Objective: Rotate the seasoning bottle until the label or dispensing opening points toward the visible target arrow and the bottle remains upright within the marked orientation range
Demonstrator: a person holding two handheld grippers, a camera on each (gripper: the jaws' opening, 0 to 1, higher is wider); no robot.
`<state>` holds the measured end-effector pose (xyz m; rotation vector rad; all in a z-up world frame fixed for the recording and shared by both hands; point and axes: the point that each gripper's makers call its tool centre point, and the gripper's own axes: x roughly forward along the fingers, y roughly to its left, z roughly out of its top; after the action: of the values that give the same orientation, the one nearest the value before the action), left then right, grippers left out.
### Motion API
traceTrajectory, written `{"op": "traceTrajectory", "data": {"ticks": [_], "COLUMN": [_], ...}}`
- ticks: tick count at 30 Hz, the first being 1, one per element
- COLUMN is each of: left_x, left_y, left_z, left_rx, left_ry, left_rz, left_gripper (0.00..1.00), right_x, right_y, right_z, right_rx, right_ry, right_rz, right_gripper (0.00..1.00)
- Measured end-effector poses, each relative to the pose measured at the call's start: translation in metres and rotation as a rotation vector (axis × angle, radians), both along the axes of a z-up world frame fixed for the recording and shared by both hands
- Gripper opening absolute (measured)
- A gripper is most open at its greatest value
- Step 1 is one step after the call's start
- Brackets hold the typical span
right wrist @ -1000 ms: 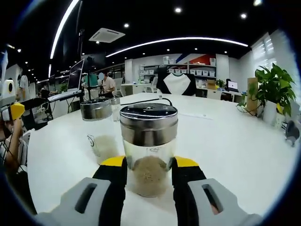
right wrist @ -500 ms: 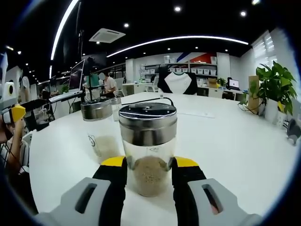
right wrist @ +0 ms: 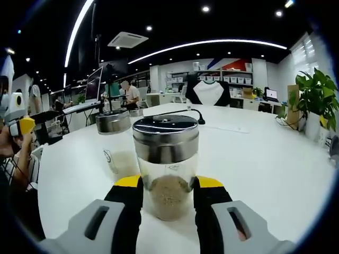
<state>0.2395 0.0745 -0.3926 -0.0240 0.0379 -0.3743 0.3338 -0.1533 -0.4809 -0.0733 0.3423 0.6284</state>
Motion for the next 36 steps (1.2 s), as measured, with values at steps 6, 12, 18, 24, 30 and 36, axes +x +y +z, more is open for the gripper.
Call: {"op": "traceTrajectory", "data": {"ticks": [6,12,18,24,30,36], "left_x": [-0.0005,-0.0005,-0.0005,-0.0005,0.0,0.0008], "left_y": [0.0005,0.0008,0.0004,-0.0012,-0.0017,-0.0009], "left_z": [-0.0003,-0.0002,0.0003,0.0011,0.0005,0.0005], "left_rx": [-0.001,0.0,0.002,0.004,0.004,0.003], "left_ry": [0.0,0.0,0.0,-0.004,0.0,0.002], "left_rz": [0.001,0.002,0.001,-0.002,-0.005,-0.001], "left_gripper": [0.93,0.93,0.93,0.93,0.93,0.93], "right_x": [-0.001,-0.0013,-0.0014,-0.0029,-0.0026,-0.0024], "right_y": [0.001,0.0019,0.0023,0.0033,0.0045,0.0059], "right_z": [-0.0004,-0.0008,-0.0011,-0.002,-0.0023,-0.0025], "right_rx": [0.004,0.009,0.019,0.046,0.061,0.067], "right_ry": [0.011,0.021,0.036,0.048,0.055,0.069], "right_rz": [0.041,0.08,0.135,0.171,0.235,0.299], "right_gripper": [0.36,0.36,0.36,0.37,0.37,0.37]}}
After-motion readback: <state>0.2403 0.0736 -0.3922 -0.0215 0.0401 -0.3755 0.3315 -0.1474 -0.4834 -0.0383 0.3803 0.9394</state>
